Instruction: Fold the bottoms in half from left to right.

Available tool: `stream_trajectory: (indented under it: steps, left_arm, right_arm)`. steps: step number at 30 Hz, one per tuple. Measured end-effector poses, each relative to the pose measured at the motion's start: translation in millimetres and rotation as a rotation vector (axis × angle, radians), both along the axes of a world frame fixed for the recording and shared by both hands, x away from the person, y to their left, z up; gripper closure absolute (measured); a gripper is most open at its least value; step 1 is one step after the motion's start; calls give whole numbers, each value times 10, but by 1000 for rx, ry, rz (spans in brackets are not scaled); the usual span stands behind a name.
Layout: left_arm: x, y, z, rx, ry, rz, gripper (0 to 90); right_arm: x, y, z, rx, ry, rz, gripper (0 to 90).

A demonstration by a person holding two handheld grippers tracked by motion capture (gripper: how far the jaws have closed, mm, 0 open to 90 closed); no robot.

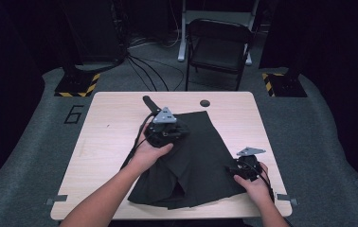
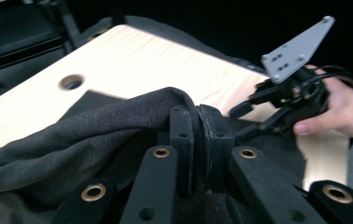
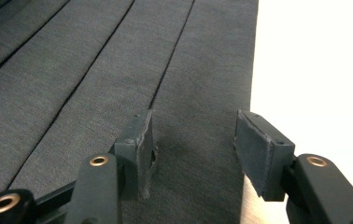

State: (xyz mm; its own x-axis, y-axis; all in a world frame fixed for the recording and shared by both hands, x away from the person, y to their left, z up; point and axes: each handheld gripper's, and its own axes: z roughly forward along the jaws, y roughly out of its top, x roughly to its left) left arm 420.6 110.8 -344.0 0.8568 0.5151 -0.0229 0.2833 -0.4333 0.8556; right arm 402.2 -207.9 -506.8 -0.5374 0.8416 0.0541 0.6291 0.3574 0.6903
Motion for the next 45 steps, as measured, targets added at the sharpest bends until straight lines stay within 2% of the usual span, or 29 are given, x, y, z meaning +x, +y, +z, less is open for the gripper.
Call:
stream_trajectory:
  steps: [5, 6, 7, 8, 10, 16, 20, 25, 28, 36, 45]
  left_arm:
    - [-10, -367, -97, 6, 16, -81, 841]
    - [-10, -367, -97, 6, 16, -81, 841]
    - [-11, -455, -150, 13, 23, -99, 841]
    - [-8, -515, -193, 20, 25, -115, 841]
    - [8, -670, -331, 16, 55, -135, 840]
    - [91, -922, -643, 44, 114, -143, 840]
    - [117, -1000, -755, 52, 131, -153, 840]
    - [123, -1033, -779, 46, 136, -149, 839]
    - [141, -1060, -782, 27, 147, -142, 838]
    - [145, -1143, -842, 31, 152, -142, 833]
    - [130, -1119, -923, 17, 143, -145, 823]
  right_arm:
    - [-45, -46, 37, 27, -23, -22, 468]
    - [-45, -46, 37, 27, -23, -22, 468]
    - [-69, -71, 47, 31, -42, -30, 468]
    - [-83, -85, 55, 36, -39, -36, 468]
    - [-101, -116, 60, 44, -42, -44, 468]
    - [-132, -199, 76, 86, -54, -83, 468]
    - [-146, -206, 76, 95, -54, -90, 468]
    - [-146, -190, 73, 78, -51, -76, 468]
    - [-150, -184, 77, 82, -61, -78, 468]
    - [-163, -227, 103, 93, -73, -88, 468]
    - [-182, -246, 124, 100, -79, -94, 468]
